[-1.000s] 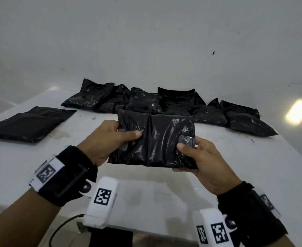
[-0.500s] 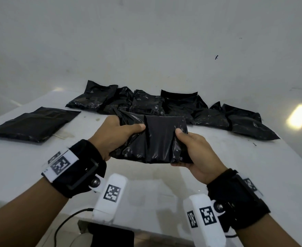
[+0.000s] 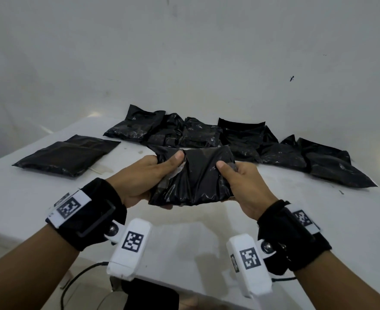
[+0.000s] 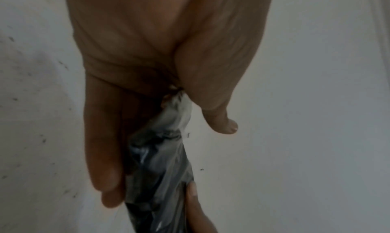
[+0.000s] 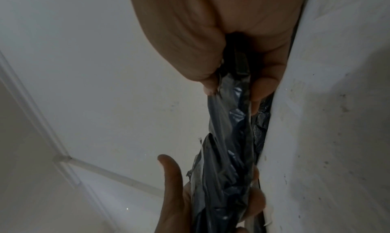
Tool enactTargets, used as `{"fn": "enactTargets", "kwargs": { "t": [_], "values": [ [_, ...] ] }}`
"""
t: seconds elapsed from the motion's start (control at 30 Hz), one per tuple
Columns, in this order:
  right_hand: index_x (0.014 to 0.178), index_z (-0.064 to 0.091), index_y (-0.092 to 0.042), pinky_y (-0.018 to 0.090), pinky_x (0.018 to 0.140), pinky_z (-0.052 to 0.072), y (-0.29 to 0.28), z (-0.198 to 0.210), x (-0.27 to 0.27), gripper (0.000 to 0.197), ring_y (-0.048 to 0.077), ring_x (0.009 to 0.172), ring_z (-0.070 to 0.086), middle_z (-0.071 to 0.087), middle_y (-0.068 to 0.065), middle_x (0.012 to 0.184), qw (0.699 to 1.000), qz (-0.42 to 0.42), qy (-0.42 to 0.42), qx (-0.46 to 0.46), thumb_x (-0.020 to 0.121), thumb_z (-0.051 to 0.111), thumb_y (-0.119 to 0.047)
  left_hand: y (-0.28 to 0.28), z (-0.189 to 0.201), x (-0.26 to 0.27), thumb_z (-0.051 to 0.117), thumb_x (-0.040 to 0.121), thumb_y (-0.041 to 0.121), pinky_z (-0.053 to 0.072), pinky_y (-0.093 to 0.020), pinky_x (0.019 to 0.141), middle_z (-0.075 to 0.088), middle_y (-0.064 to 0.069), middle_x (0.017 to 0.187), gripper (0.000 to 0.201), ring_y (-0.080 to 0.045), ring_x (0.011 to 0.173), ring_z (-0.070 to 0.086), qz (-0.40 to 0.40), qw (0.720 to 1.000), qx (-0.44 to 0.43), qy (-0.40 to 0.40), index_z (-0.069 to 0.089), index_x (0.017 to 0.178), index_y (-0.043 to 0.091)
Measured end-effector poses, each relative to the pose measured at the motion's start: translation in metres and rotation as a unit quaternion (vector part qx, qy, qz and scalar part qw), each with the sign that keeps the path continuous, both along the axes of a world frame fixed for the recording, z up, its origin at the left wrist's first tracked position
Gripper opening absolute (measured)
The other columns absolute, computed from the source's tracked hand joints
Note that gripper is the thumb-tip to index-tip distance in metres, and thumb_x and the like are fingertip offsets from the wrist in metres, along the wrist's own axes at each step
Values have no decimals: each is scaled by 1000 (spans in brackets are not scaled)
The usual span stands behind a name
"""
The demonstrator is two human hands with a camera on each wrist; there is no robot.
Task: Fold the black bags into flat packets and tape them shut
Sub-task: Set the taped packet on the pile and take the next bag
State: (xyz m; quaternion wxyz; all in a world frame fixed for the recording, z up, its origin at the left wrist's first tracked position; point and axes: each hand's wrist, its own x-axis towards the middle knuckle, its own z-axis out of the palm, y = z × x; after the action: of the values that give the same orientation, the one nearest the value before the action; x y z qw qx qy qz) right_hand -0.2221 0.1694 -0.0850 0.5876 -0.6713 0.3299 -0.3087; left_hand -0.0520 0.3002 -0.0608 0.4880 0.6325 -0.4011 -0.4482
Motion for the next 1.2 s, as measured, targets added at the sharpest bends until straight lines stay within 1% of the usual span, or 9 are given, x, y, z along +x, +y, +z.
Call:
{"fn": "enactTargets", "kwargs": {
  "t": [0.2, 0.47, 0.6, 0.73, 0.83, 0.9, 1.0, 1.1, 1.2],
  "values": [
    [104, 66, 1, 27, 50, 52, -1, 9, 9, 38, 13, 60, 68, 71, 7, 83, 998, 27, 18, 53, 102, 51, -34, 18, 0, 18, 57, 92, 17, 61, -38, 66, 73, -19, 102, 30, -36, 85, 73, 8, 997, -51, 52, 63, 120, 6],
    [113, 62, 4, 30, 50, 57, 3, 24, 28, 27, 14, 64, 69, 59, 12, 90, 992, 96, -1, 76, 101, 54, -19, 30, 7, 34, 59, 93, 8, 57, -32, 54, 74, -14, 95, 22, -26, 75, 73, 94, 993, -54, 54, 67, 113, 5],
    [111, 63, -1, 31, 50, 57, 11, 32, 44, 24, 24, 66, 73, 69, 10, 82, 990, 116, 18, 76, 103, 50, -20, 35, 16, 46, 57, 94, 8, 56, -29, 52, 75, -12, 88, 18, -26, 70, 74, 106, 990, -62, 69, 67, 108, 8],
    [121, 56, -15, 46, 80, 60, 14, 40, 59, 39, 25, 103, 66, 65, -1, 104, 988, 89, 122, -42, 99, 51, -46, 35, 30, 58, 60, 92, 7, 56, -30, 51, 74, -9, 84, 16, -22, 68, 73, 149, 984, -95, 32, 67, 106, 3],
    [128, 54, -16, 36, 91, 52, 17, 46, 71, 55, 15, 103, 60, 62, -4, 110, 960, 10, 149, -235, 91, 56, -57, 33, 42, 66, 65, 89, 5, 58, -37, 55, 73, -11, 87, 11, -28, 74, 72, 198, 967, -146, -64, 68, 100, 5],
    [108, 63, -14, 36, 79, 58, 23, 51, 81, 40, 16, 92, 65, 66, -3, 96, 961, 22, 87, -261, 93, 58, -52, 27, 49, 71, 67, 85, 11, 58, -34, 60, 71, -7, 90, 14, -27, 78, 70, 227, 925, -159, -259, 66, 99, 11],
    [106, 69, -10, 41, 76, 62, 35, 60, 102, 40, 24, 96, 69, 70, 6, 101, 989, 125, -7, -83, 97, 55, -47, 17, 58, 64, 58, 86, 24, 44, -33, 61, 60, -4, 84, 25, -28, 74, 59, 220, 808, -87, -539, 53, 109, 13],
    [104, 71, -10, 40, 89, 58, 40, 69, 120, 46, 21, 92, 70, 72, 8, 97, 977, 201, -51, 47, 98, 50, -51, 5, 55, 49, 48, 95, 20, 34, -37, 61, 43, -6, 83, 31, -29, 71, 46, 203, 725, 16, -658, 41, 124, 11],
    [109, 72, -11, 42, 94, 53, 38, 72, 130, 50, 19, 90, 66, 71, 5, 99, 969, 219, -75, 86, 95, 52, -54, 0, 44, 44, 42, 97, 18, 34, -36, 59, 56, -7, 89, 41, -32, 77, 60, 208, 656, 48, -724, 34, 137, 10]
  ]
}}
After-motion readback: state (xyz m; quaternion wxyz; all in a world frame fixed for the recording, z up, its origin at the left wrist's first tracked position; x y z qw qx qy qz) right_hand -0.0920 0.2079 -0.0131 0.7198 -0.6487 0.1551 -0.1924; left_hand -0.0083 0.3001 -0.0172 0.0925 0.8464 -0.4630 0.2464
